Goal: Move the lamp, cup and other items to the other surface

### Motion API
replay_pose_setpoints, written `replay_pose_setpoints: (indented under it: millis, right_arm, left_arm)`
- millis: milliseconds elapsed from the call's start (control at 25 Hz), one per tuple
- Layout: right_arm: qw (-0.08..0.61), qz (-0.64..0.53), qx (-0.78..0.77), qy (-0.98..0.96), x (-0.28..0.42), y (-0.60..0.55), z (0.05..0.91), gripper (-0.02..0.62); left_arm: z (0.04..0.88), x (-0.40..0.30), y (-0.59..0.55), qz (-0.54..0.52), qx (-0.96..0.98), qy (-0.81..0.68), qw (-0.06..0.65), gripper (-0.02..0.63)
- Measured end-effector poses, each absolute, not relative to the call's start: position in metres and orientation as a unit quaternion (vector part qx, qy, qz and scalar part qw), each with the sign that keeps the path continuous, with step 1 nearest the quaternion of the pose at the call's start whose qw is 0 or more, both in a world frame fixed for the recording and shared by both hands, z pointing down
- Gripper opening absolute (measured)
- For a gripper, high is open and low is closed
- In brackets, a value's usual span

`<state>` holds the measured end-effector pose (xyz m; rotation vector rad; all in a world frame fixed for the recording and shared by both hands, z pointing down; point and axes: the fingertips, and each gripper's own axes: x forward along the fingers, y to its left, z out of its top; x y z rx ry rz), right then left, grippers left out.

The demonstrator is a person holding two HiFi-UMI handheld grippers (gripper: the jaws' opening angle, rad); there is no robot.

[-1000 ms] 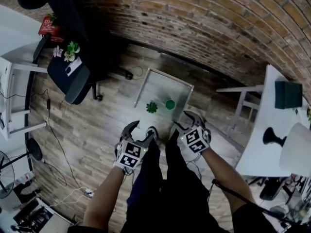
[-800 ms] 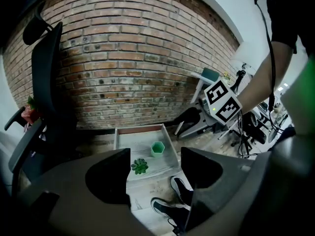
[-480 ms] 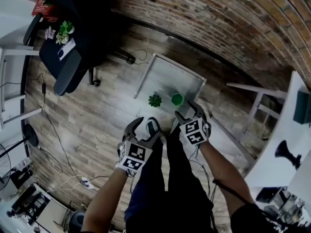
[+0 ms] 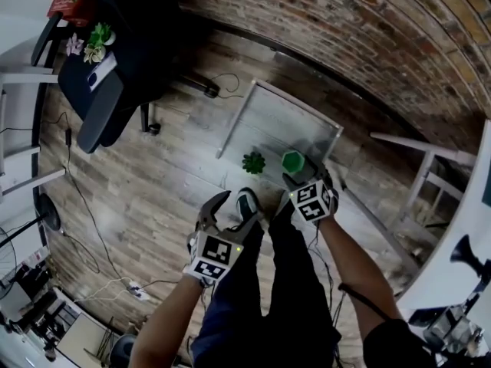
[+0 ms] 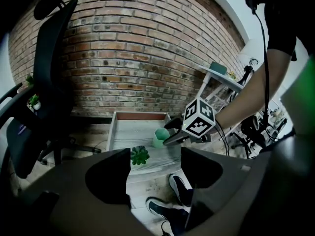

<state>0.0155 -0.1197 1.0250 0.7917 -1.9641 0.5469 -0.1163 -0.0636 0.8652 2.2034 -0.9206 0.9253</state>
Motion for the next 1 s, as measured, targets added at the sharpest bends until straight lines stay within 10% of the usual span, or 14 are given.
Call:
replay_pose_setpoints:
  millis: [400, 1000]
  right_arm:
    - [0.461, 0.249, 0.309, -0.793, 0.009, -0.122, 0.997, 0.316]
    - [0.364, 0.248, 0.391, -0.808, 0.055, -0.115, 0.695, 0.314]
  left_arm:
    - [0.839, -0.117, -0.076, 0.335, 0.830, -0.342, 0.287, 0.313]
    - [0.627, -0.098, -0.106, 0.292, 0.880, -0.317, 0.202, 0.311]
